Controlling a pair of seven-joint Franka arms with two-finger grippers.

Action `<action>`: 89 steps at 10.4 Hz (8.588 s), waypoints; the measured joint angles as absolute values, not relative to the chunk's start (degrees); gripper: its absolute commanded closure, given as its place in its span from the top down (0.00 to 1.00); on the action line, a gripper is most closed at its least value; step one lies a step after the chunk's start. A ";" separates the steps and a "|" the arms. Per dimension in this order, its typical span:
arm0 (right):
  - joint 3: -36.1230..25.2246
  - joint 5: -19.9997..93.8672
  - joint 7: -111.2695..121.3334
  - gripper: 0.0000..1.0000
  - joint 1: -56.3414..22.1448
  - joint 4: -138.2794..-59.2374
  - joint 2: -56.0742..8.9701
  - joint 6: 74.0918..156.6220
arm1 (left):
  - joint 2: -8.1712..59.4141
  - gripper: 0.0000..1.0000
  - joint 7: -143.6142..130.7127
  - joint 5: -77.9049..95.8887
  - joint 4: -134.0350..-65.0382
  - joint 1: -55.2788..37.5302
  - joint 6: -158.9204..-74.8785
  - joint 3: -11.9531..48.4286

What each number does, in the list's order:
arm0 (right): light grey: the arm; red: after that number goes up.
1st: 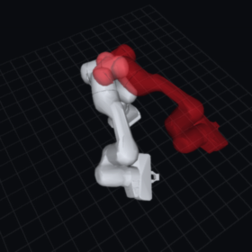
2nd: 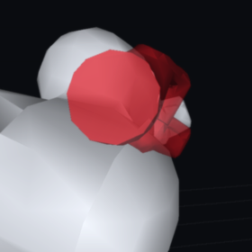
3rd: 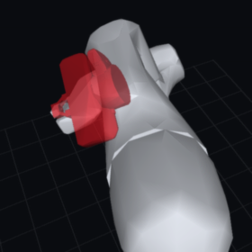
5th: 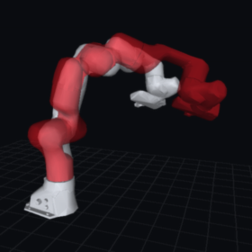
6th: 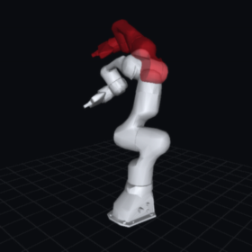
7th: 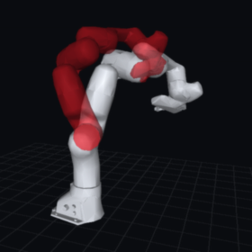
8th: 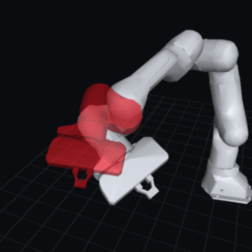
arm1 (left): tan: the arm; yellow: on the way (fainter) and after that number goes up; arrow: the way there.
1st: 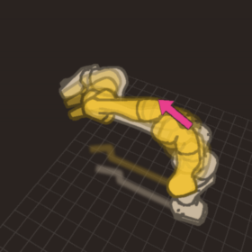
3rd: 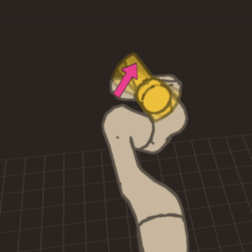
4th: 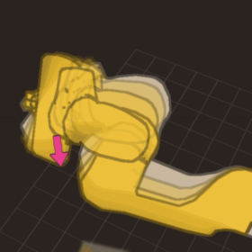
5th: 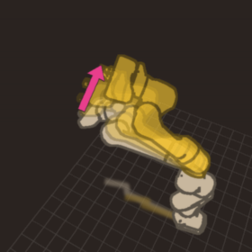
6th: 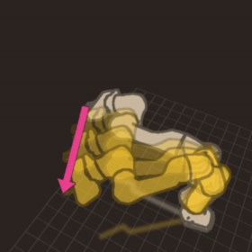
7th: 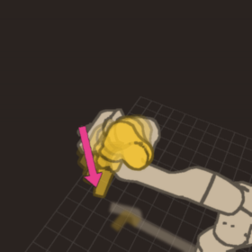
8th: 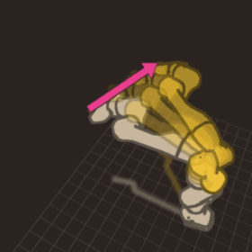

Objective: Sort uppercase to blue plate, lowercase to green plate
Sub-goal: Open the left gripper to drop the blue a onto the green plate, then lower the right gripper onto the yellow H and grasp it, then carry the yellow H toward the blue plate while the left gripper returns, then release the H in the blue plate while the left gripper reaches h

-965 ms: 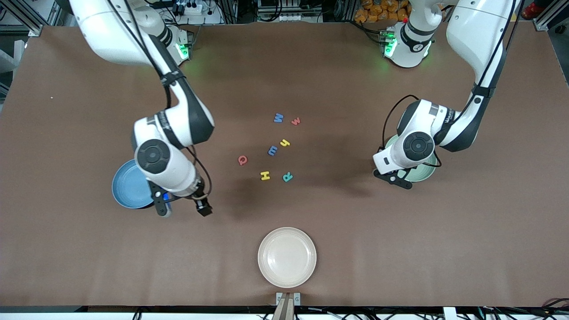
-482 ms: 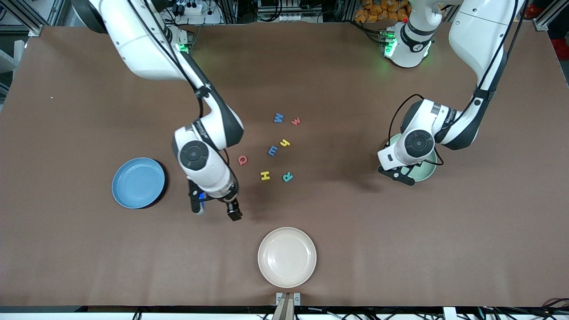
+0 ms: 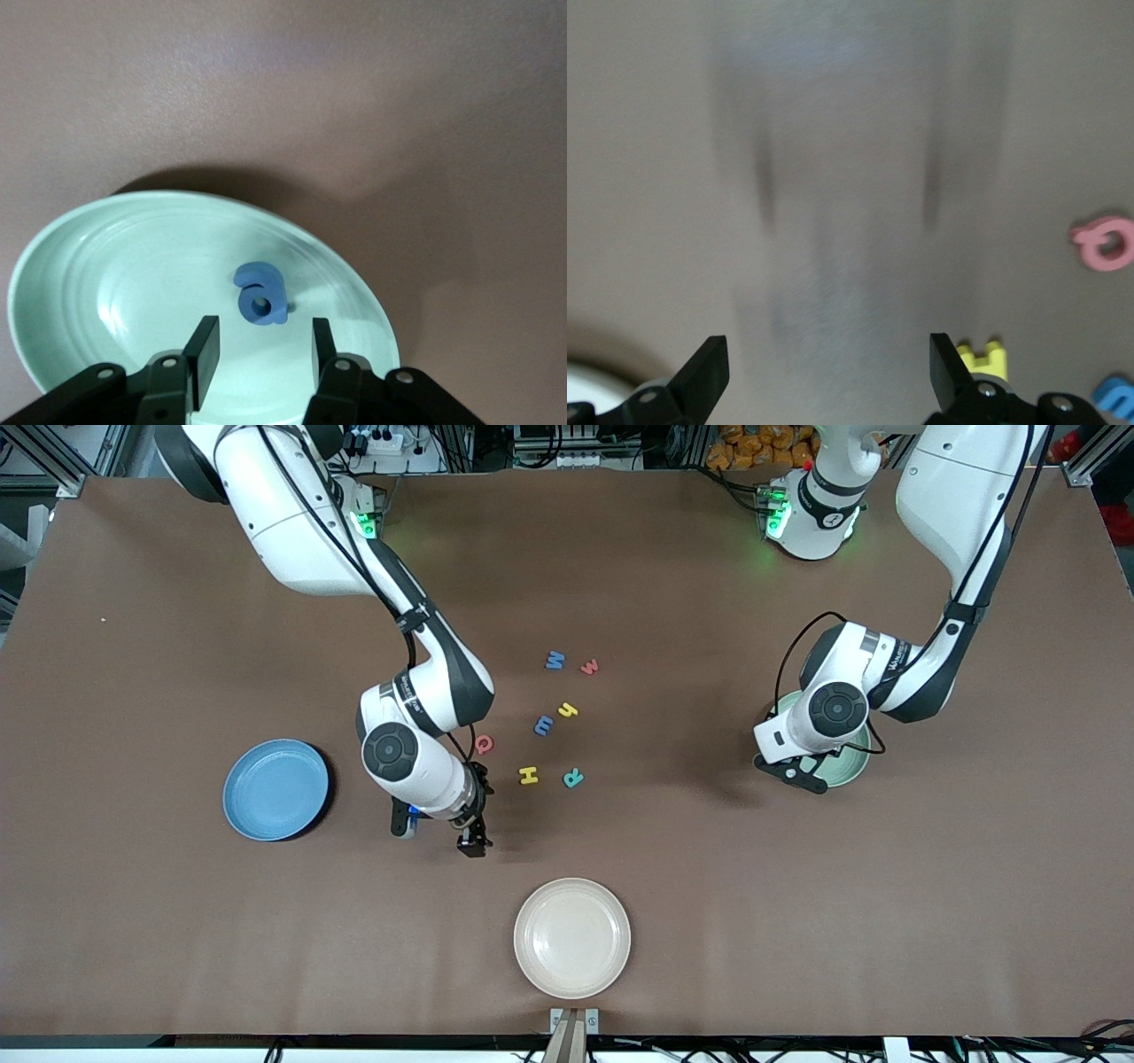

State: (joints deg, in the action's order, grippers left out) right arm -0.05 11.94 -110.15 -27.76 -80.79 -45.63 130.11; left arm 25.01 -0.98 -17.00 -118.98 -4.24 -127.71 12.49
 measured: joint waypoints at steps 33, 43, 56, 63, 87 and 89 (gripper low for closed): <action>-7.45 5.87 -144.33 1.00 -42.72 -79.45 -51.01 127.69 | 22.50 0.50 -29.74 13.53 -101.75 -8.50 -131.43 14.63; -7.18 5.87 -144.54 0.98 -43.39 -78.80 -50.95 128.50 | 22.82 0.50 -30.38 13.53 -101.74 -8.82 -131.68 14.65; -6.99 4.29 -144.24 0.00 -45.09 -80.41 -50.55 130.79 | 23.21 0.50 -30.38 13.53 -101.74 -8.83 -131.70 14.65; -8.00 4.11 -127.57 0.00 -35.08 -80.38 -47.17 124.09 | 23.49 0.50 -30.38 13.53 -101.68 -9.34 -131.78 14.75; -10.61 -0.30 -73.66 1.00 -7.37 -91.91 -35.90 115.20 | 35.54 0.50 -81.81 -8.20 -102.12 -36.29 -136.27 14.62; -9.54 0.47 -67.77 1.00 -6.87 -91.65 -35.91 120.35 | 37.44 0.50 -84.09 -8.42 -100.79 -38.43 -136.53 14.02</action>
